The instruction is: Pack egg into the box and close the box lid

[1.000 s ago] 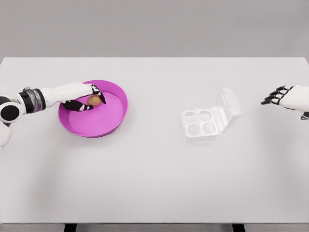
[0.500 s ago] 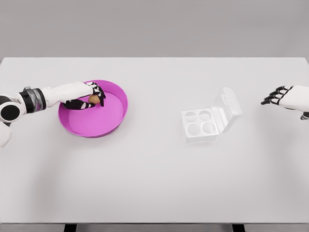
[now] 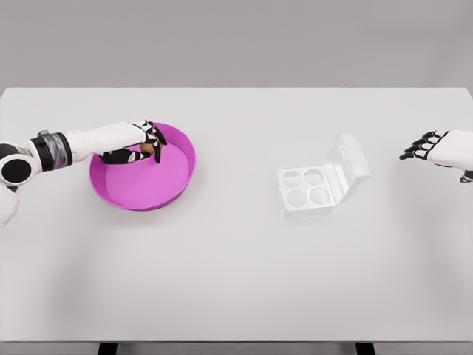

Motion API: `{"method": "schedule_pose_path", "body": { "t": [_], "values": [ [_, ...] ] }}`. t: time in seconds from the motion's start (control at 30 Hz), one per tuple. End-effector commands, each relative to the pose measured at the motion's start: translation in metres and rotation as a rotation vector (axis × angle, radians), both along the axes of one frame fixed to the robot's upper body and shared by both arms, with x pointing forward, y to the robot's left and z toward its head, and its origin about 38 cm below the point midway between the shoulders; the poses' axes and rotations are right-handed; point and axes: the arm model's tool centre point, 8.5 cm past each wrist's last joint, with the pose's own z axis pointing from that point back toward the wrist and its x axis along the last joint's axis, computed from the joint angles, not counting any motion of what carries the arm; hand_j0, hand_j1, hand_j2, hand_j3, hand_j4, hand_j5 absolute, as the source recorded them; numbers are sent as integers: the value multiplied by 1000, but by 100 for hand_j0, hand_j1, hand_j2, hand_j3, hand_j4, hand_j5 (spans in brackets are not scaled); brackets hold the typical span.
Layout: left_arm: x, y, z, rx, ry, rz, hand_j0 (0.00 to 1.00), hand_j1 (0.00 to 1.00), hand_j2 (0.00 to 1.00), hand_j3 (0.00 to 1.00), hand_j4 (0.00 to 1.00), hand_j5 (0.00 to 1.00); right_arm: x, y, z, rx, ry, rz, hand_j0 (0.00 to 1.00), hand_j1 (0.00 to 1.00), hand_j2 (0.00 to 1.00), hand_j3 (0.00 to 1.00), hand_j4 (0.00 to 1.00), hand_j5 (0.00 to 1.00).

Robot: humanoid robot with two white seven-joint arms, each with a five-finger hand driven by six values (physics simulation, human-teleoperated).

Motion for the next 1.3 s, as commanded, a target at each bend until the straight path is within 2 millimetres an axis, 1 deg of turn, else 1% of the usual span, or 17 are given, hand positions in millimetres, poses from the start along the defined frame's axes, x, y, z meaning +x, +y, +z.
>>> {"method": "schedule_pose_path", "body": {
  "t": [0.0, 0.2, 0.23, 0.37, 0.47, 0.5, 0.57, 0.77, 0.83, 1.03, 1.13, 1.2, 1.27],
  "values": [
    [0, -3, 6, -4, -19, -7, 39, 39, 39, 39, 39, 39, 0, 0, 1, 4, -3, -4, 100, 100, 100, 100, 100, 100],
    [-1, -7, 12, -8, -37, -21, 39, 39, 39, 39, 39, 39, 0, 0, 1, 5, -3, -2, 100, 100, 100, 100, 100, 100],
    [-1, -8, 15, -7, -47, -26, 39, 39, 39, 39, 39, 39, 0, 0, 1, 5, -3, -2, 100, 100, 100, 100, 100, 100],
    [-3, -14, 20, -11, -65, -45, 39, 39, 39, 39, 39, 39, 0, 0, 1, 4, -3, -4, 100, 100, 100, 100, 100, 100],
    [-3, -17, 21, -14, -68, -51, 39, 39, 39, 39, 39, 39, 0, 0, 1, 4, -3, -4, 100, 100, 100, 100, 100, 100],
    [-4, -20, 26, -13, -83, -63, 39, 39, 39, 39, 39, 39, 0, 0, 1, 4, -3, -4, 100, 100, 100, 100, 100, 100],
    [-6, -23, 29, -15, -93, -73, 39, 39, 39, 39, 39, 39, 1, -1, 2, 5, -4, -4, 100, 100, 100, 100, 100, 100],
    [-7, -30, 32, -22, -106, -92, 39, 39, 39, 39, 39, 39, 1, 0, 1, 7, -3, -3, 100, 100, 100, 100, 100, 100],
    [-9, -31, 29, -21, -100, -94, 39, 39, 39, 39, 39, 39, 0, 0, 1, 6, -3, -4, 100, 100, 100, 100, 100, 100],
    [-9, -34, 29, -25, -99, -99, 39, 39, 39, 39, 39, 39, 1, 0, 1, 7, -4, -3, 100, 100, 100, 100, 100, 100],
    [-9, -47, 27, -47, -98, -116, 39, 39, 39, 39, 39, 39, 1, 0, 2, 7, -4, -4, 100, 100, 100, 100, 100, 100],
    [-9, -52, 26, -55, -97, -123, 39, 39, 39, 39, 39, 39, 1, 0, 2, 7, -4, -4, 100, 100, 100, 100, 100, 100],
    [-10, -56, 30, -60, -110, -136, 39, 39, 39, 39, 39, 39, 1, 0, 2, 7, -4, -4, 100, 100, 100, 100, 100, 100]
  ]
}}
